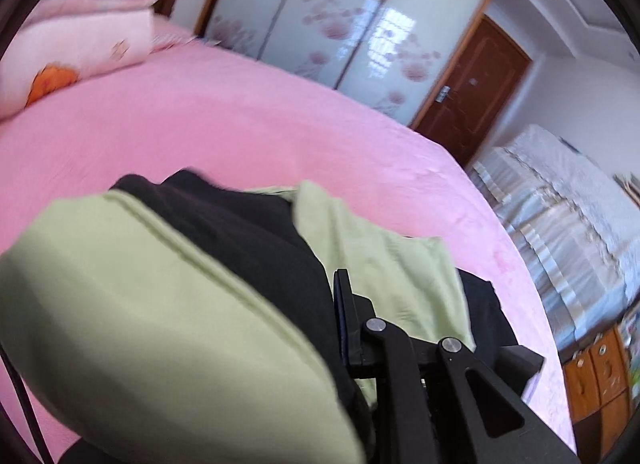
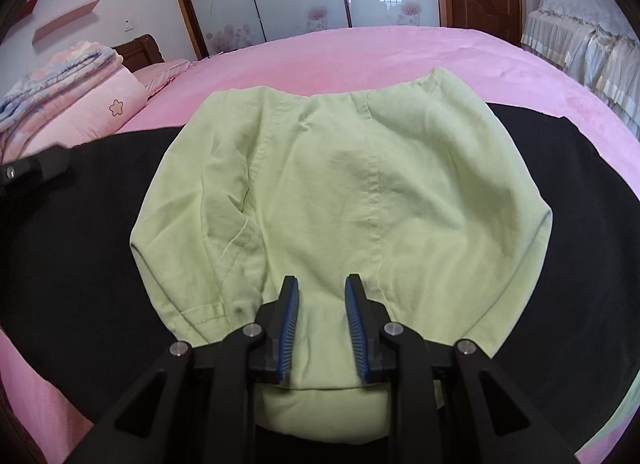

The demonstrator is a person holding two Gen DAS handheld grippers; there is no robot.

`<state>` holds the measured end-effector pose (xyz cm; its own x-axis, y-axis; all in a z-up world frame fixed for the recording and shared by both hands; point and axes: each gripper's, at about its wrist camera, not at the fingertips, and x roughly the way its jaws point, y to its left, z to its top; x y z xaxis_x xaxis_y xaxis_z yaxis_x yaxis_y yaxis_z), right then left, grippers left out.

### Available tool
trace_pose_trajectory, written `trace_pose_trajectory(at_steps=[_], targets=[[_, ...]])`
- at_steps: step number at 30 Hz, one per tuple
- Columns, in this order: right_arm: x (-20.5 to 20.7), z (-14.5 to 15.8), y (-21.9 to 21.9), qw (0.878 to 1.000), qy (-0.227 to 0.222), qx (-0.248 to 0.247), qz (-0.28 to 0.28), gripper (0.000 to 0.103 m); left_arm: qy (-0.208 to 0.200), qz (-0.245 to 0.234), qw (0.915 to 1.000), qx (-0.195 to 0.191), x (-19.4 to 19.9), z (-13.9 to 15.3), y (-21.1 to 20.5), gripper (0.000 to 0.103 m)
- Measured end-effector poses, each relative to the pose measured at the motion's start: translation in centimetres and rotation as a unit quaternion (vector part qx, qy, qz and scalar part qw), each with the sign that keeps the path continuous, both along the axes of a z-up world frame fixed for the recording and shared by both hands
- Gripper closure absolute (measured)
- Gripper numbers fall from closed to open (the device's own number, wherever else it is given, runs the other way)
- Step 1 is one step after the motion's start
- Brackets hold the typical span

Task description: Fold large clothes

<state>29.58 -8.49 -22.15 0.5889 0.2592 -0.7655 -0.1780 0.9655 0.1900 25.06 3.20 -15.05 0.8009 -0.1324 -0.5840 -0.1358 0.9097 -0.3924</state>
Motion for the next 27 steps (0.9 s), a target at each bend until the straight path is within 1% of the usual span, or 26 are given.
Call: trace_pose_trajectory(at_steps=[3, 5, 7, 9, 10, 12, 13, 14, 16, 19, 21, 22, 24, 27], targets=[[0.1, 0.1, -1.0, 0.999, 0.015, 0.036, 0.003, 0.079, -0.018, -0.026, 0.999, 0.03, 0.2, 1.4, -2.8, 0.095], [0.0, 0.4, -2.5, 0.997, 0.029, 0.071, 0.005, 0.079, -0.032, -0.047, 0.9967, 0.057, 0.4, 2.4, -5.3, 0.095], [-0.5, 0.8, -4.6, 0.993, 0.041, 0.112, 0.0, 0.081, -0.043, -0.075, 0.9926, 0.085, 0.6, 3.2, -8.2, 0.095], [-1.6, 1.3, -6.7, 0.99, 0.046, 0.136, -0.009, 0.082, -0.053, -0.103, 0.9868, 0.113, 0.9, 3.7, -11.1, 0.095], [-2.4, 1.6, -8.0, 0.989, 0.046, 0.142, -0.015, 0.082, -0.056, -0.126, 0.9815, 0.133, 1.2, 3.9, -13.0, 0.095], [-4.2, 2.0, -10.6, 0.991, 0.046, 0.12, -0.043, 0.082, -0.054, -0.166, 0.9687, 0.177, 1.5, 3.4, -16.7, 0.095], [-5.3, 2.0, -12.3, 0.991, 0.046, 0.11, -0.06, 0.082, -0.048, -0.187, 0.9597, 0.204, 1.6, 2.8, -18.7, 0.095], [-6.1, 1.9, -13.7, 0.99, 0.049, 0.105, -0.075, 0.082, -0.039, -0.208, 0.9501, 0.23, 1.8, 1.8, -20.8, 0.094], [-8.1, 1.6, -17.4, 0.987, 0.053, 0.096, -0.116, 0.081, -0.013, -0.247, 0.9322, 0.264, 2.1, -0.5, -24.2, 0.094], [-10.2, 1.4, -21.6, 0.98, 0.057, 0.08, -0.173, 0.081, 0.034, -0.287, 0.9104, 0.296, 2.5, -4.5, -27.6, 0.092], [-11.2, 1.4, -23.9, 0.975, 0.053, 0.072, -0.203, 0.081, 0.055, -0.297, 0.9015, 0.31, 2.6, -6.6, -28.7, 0.09], [-11.5, 1.4, -24.8, 0.973, 0.052, 0.064, -0.216, 0.081, 0.063, -0.299, 0.8991, 0.313, 2.6, -7.4, -28.9, 0.09], [-11.7, 1.3, -26.2, 0.969, 0.05, 0.056, -0.235, 0.082, 0.067, -0.303, 0.8973, 0.314, 2.3, -8.0, -29.0, 0.09], [-11.5, 1.0, -27.3, 0.965, 0.052, 0.061, -0.251, 0.081, 0.067, -0.306, 0.8961, 0.315, 2.0, -7.9, -28.9, 0.09]])
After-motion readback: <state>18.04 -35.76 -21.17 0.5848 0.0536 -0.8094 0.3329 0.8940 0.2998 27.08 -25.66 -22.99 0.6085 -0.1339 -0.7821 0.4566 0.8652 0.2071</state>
